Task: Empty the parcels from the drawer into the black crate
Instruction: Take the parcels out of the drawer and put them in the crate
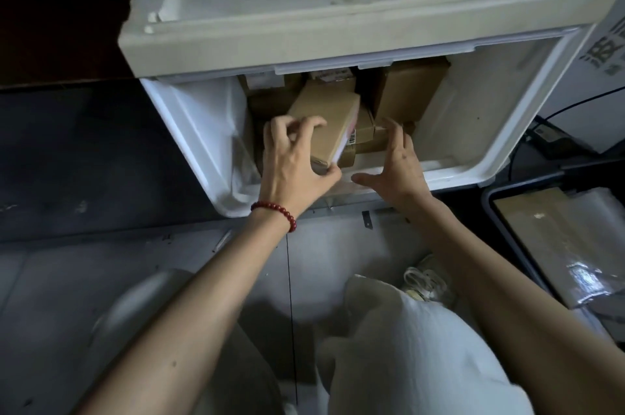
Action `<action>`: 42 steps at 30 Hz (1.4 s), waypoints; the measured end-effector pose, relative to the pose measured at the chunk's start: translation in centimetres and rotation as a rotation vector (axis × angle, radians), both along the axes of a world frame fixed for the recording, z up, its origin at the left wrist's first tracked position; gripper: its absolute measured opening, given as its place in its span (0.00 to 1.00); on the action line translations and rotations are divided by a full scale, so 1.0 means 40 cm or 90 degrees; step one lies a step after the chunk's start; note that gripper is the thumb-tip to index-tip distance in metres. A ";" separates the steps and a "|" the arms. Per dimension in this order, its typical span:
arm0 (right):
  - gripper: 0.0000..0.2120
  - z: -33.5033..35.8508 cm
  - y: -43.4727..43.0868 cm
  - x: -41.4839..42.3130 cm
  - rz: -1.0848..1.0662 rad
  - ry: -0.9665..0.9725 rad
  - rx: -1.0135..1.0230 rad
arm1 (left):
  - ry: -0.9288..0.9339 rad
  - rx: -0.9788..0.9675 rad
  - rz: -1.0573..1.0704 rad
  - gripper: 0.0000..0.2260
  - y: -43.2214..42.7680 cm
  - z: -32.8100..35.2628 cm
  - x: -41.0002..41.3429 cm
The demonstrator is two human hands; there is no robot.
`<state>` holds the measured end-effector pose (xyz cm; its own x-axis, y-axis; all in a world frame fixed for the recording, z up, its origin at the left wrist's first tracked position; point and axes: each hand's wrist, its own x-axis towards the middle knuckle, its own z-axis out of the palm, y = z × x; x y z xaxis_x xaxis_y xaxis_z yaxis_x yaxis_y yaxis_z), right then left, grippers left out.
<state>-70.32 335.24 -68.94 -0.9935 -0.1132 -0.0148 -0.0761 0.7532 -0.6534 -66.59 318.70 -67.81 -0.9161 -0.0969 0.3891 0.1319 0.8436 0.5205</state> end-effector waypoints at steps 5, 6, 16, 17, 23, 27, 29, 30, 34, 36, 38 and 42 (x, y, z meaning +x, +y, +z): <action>0.54 0.021 0.036 0.050 -0.007 0.018 -0.070 | -0.053 0.044 -0.098 0.28 0.000 0.025 0.057; 0.54 0.025 0.042 0.060 -0.001 0.021 -0.076 | -0.060 0.059 -0.104 0.28 -0.002 0.029 0.068; 0.46 0.031 0.050 0.193 0.039 -0.063 -0.232 | -0.057 0.238 -0.056 0.24 -0.029 0.060 0.173; 0.45 0.028 0.051 0.196 0.035 -0.084 -0.241 | -0.060 0.277 -0.055 0.23 -0.030 0.069 0.177; 0.39 0.022 0.043 0.210 -0.026 -0.039 -0.269 | -0.076 0.394 -0.025 0.24 -0.017 0.102 0.174; 0.36 0.014 0.030 0.231 -0.062 -0.017 -0.334 | -0.077 0.390 0.020 0.20 -0.016 0.094 0.160; 0.35 0.014 0.023 0.241 -0.090 -0.005 -0.377 | -0.099 0.381 0.020 0.18 -0.017 0.093 0.152; 0.35 0.014 0.019 0.244 -0.105 -0.003 -0.399 | -0.115 0.381 0.017 0.18 -0.018 0.094 0.146; 0.31 0.025 0.012 0.246 -0.171 0.024 -0.458 | -0.170 0.412 0.009 0.19 -0.015 0.104 0.123; 0.30 0.030 0.012 0.243 -0.198 0.040 -0.476 | -0.176 0.407 -0.008 0.18 -0.010 0.107 0.115; 0.30 0.033 0.013 0.241 -0.216 0.049 -0.475 | -0.181 0.404 -0.029 0.16 -0.006 0.108 0.109; 0.29 0.030 0.017 0.239 -0.240 0.051 -0.464 | -0.213 0.405 -0.056 0.20 0.004 0.110 0.109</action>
